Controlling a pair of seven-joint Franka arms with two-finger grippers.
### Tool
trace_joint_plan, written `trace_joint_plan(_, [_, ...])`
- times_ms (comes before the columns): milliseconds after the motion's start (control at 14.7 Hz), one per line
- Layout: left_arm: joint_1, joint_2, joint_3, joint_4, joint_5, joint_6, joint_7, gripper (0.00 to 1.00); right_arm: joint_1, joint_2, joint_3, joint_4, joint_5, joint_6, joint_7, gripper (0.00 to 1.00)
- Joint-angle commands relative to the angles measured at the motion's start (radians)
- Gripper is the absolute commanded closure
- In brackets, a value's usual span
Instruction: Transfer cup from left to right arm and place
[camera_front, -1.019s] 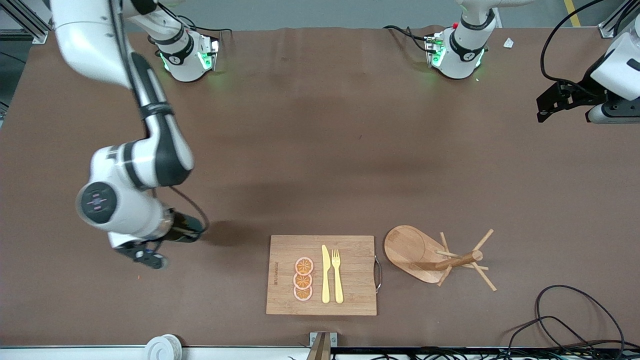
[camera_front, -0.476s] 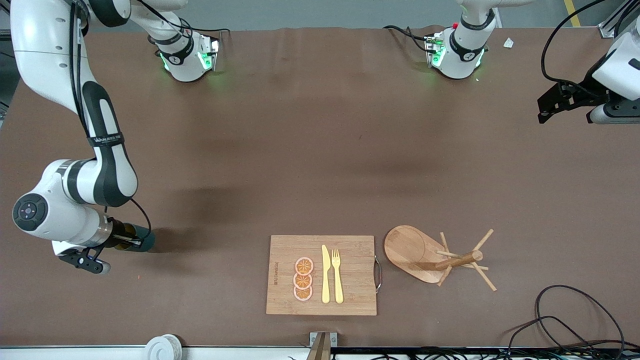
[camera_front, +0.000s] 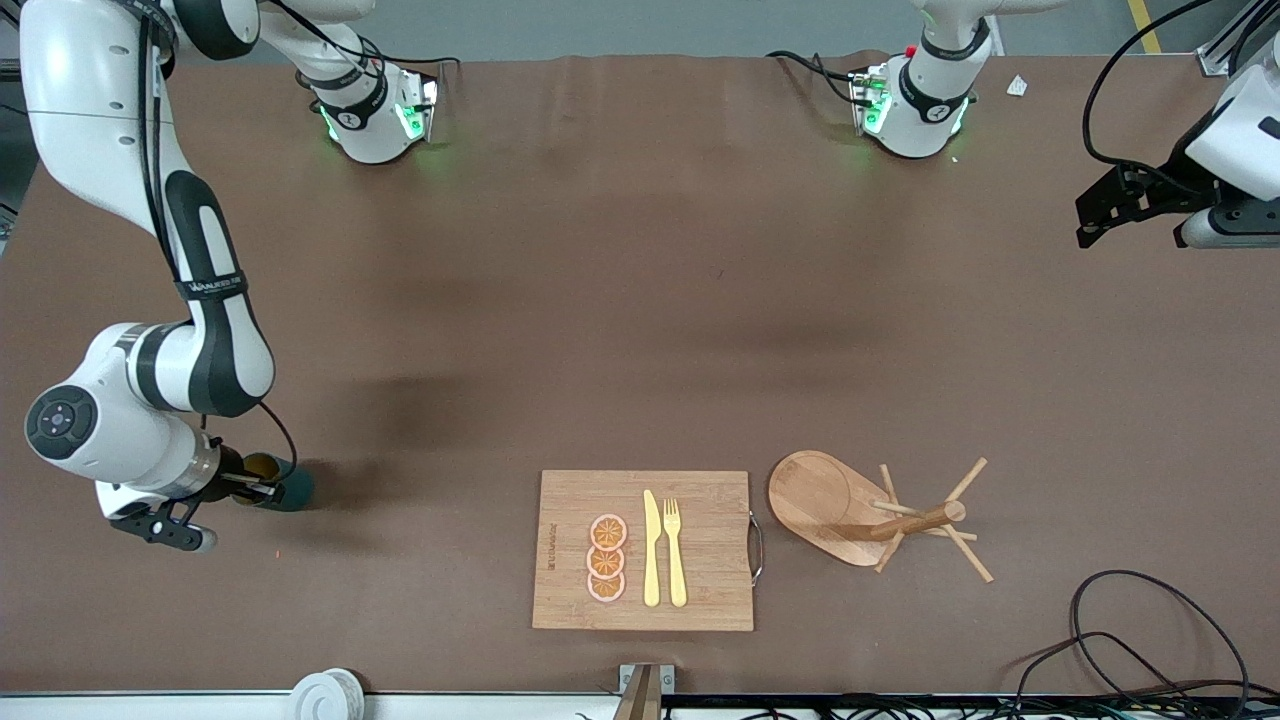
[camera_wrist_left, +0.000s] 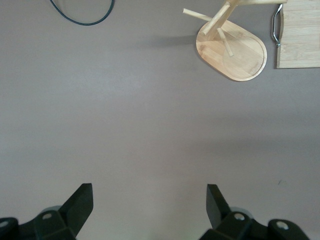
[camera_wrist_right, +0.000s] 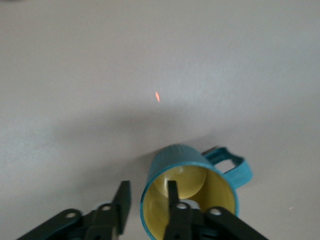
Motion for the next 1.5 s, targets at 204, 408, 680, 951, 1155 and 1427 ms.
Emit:
trace_joint_plan(204, [0.0,-0.003,0.004,0.001,-0.013,0.015,0.005,0.0,-0.009,-0.24,0.02,0.014,-0.034,-0.276,-0.152,0.0])
trace_joint_plan(408, [0.0,-0.002,0.003,0.009,-0.015,0.014,0.022,0.0,0.002,-0.388,0.023,0.002,-0.032,-0.362,-0.174,0.0])
trace_joint_plan(680, [0.002,-0.003,0.004,0.01,-0.015,0.011,0.024,0.0,0.008,-0.562,0.026,-0.015,-0.035,-0.575,-0.203,0.0])
trace_joint_plan(951, [0.002,-0.002,0.004,0.023,-0.015,0.011,0.025,0.0,0.004,-0.595,0.022,0.092,-0.038,-0.716,-0.281,0.0])
trace_joint_plan(1155, [0.0,-0.002,0.004,0.026,-0.015,0.011,0.017,0.0,0.005,-0.611,0.027,0.077,-0.061,-0.723,-0.273,0.0])
trace_joint_plan(1427, [0.0,-0.002,0.003,0.035,-0.02,0.003,0.016,0.0,0.004,-0.639,0.027,0.037,-0.066,-0.693,-0.275,0.0])
